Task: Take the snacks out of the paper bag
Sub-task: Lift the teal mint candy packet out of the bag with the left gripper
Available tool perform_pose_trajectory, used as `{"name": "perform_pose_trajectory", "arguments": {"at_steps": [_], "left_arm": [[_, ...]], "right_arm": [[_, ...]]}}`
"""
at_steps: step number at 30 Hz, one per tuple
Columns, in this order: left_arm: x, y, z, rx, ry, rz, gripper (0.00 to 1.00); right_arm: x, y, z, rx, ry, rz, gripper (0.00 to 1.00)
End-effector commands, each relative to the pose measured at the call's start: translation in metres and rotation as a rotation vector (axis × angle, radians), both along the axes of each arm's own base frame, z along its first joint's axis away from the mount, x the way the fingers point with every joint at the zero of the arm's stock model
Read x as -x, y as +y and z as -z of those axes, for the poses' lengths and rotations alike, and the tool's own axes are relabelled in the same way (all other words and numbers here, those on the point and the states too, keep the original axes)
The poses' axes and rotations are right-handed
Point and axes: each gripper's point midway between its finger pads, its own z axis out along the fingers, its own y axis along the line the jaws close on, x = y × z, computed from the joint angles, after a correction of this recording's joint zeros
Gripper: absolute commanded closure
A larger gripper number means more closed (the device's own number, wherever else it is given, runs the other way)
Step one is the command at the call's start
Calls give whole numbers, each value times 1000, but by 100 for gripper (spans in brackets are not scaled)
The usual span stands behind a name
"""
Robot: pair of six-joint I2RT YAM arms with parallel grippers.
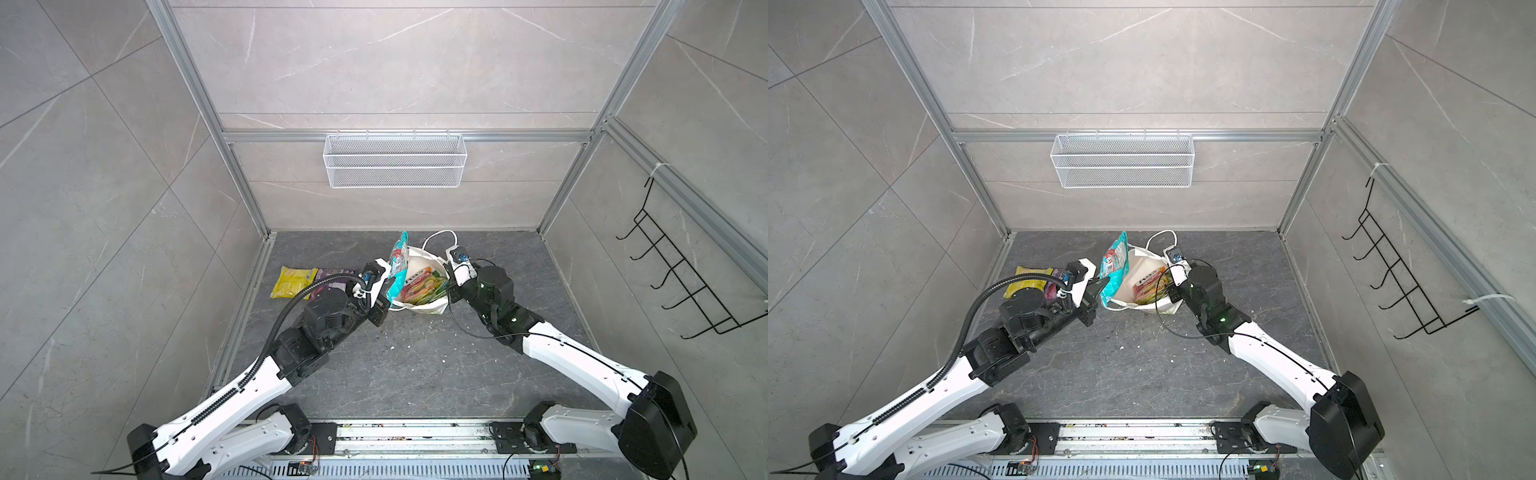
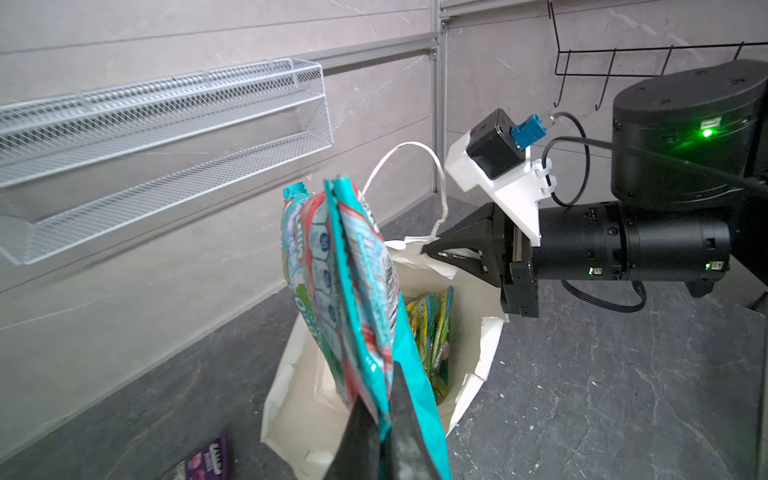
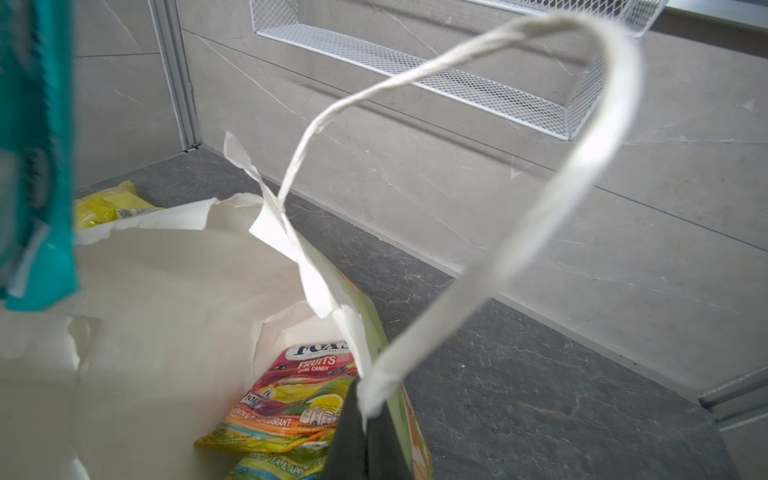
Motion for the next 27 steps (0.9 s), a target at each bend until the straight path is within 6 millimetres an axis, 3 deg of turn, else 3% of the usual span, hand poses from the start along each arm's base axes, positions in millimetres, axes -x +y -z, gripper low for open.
{"name": "perform_pose_trajectory", "arguments": {"at_steps": [1, 7, 14, 19, 27], "left_arm": [[-8, 36, -43, 20, -95, -169, 100], [-26, 75, -35, -21, -70, -407, 100], [-57, 91, 6, -9, 75, -458, 100], [-82, 81, 44, -79, 201, -450, 100], [-119, 51, 105, -197, 374, -452, 100]], "right_arm": [[-5, -14, -12, -34, 12, 58, 100], [-13, -34, -18, -40, 33, 109, 100], [-29, -74, -31, 3, 17, 209, 100], [-44, -103, -47, 27, 11, 266, 100], [-57, -124, -66, 65, 6, 318, 100]]}}
